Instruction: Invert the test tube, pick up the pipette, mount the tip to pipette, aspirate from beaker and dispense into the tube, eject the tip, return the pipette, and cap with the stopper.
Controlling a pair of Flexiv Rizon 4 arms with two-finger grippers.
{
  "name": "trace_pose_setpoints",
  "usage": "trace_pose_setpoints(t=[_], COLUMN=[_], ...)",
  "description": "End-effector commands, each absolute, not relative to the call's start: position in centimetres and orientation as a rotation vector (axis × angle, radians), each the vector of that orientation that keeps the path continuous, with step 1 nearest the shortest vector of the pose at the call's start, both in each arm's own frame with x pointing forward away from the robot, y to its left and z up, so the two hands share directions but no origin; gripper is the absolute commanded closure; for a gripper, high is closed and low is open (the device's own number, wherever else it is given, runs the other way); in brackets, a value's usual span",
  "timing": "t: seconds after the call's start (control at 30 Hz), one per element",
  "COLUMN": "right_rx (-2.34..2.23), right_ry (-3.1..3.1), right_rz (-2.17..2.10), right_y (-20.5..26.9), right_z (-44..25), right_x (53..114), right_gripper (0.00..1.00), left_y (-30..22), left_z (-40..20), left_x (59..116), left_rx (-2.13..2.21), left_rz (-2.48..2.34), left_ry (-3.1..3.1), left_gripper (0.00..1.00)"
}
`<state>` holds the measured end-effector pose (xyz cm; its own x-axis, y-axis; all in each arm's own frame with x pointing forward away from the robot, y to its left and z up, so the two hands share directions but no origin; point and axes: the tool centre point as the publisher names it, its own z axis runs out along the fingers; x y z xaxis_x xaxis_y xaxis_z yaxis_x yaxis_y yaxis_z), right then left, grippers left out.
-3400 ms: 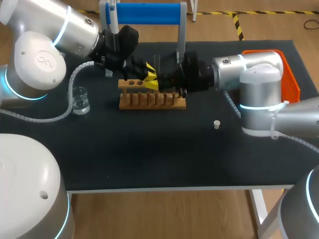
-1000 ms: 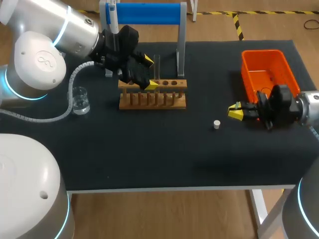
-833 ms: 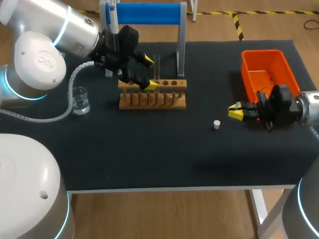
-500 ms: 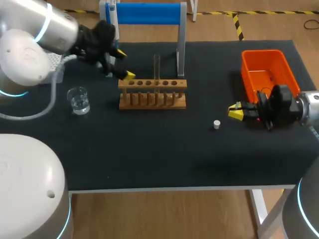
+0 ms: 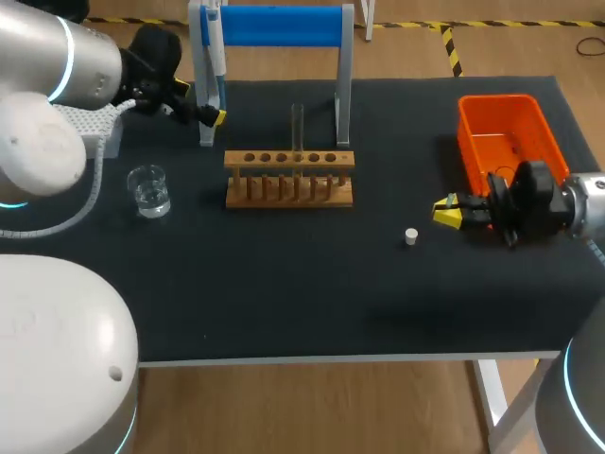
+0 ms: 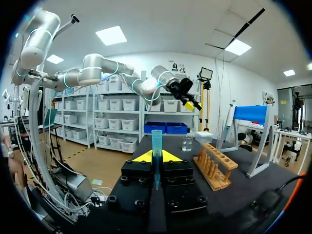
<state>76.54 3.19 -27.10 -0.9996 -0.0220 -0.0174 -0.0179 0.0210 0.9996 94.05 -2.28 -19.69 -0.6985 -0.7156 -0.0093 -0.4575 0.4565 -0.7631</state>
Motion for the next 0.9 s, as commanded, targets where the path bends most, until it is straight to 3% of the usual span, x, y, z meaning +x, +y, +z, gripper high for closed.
trace_pose_setpoints(t=[0.03,0.9], right_rx=[0.044,0.044], right_ry=[-2.244,-2.244], right_rz=[-2.196,-2.196], right_y=[3.2,3.2], right_z=[-27.1,-27.1], right_x=[76.5,76.5], right_gripper=[1.00,1.00], left_y=[-2.8,-5.1], left_z=[-20.1,-20.6], left_x=[94.1,97.2], left_rx=[-1.099,-1.324], left_rz=[-1.037,-0.922], left_ry=[2.228,1.781], left_gripper=[0.00,0.00])
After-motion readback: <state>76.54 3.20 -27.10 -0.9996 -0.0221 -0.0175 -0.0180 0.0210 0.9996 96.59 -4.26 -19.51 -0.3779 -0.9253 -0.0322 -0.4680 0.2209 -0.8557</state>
